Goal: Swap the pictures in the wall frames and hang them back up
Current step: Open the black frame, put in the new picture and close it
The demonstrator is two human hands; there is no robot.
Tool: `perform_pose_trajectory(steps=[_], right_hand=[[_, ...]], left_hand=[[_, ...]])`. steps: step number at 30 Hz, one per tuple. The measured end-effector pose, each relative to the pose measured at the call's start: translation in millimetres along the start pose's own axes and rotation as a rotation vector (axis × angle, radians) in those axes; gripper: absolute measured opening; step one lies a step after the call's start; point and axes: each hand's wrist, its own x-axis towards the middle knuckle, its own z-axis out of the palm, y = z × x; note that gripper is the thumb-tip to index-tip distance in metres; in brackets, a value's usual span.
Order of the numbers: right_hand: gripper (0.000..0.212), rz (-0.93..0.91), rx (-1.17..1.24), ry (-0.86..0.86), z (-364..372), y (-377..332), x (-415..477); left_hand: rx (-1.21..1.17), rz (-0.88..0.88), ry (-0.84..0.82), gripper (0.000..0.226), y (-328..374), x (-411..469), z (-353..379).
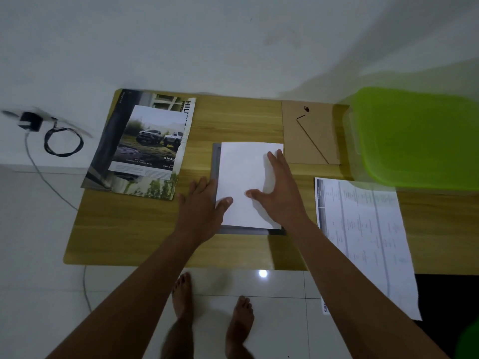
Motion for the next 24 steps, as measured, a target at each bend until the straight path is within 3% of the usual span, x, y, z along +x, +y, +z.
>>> perform_pose_trajectory(steps=[4,10,14,19,22,24], right_hand=[[0.076,0.016,0.064,0.054,-1.4,-6.9,-2.2],[0.073,0.082,0.286,0.124,-17.4,-27.5,-9.3],[0.070,0.156,0.313,0.141,-24.3,-37.5,-10.3],[0.056,0.184,0.226,0.104,-20.0,-56.3,-15.1],[0.064,0.149,0.429,0.061,-23.7,-74.8,-19.1],[0.045,0.189,0.589,0.039,-30.2,-82.4,-19.5]], left_hand=[[-0.177,0.023,0.116,0.050,9.4,-2.6,-4.9],[-0.443,-0.128,0.206,0.057,34.8,-12.8,-27.1],[-0.711,-0.127,0.183,0.040,39.2,-14.1,-42.2],[-0.463,0.169,0.406,0.039,63.1,-31.5,-58.6],[-0.442,0.320,0.407,0.039,78.9,-40.4,-60.1],[-0.441,0.365,0.379,0.042,83.4,-42.3,-57.6]])
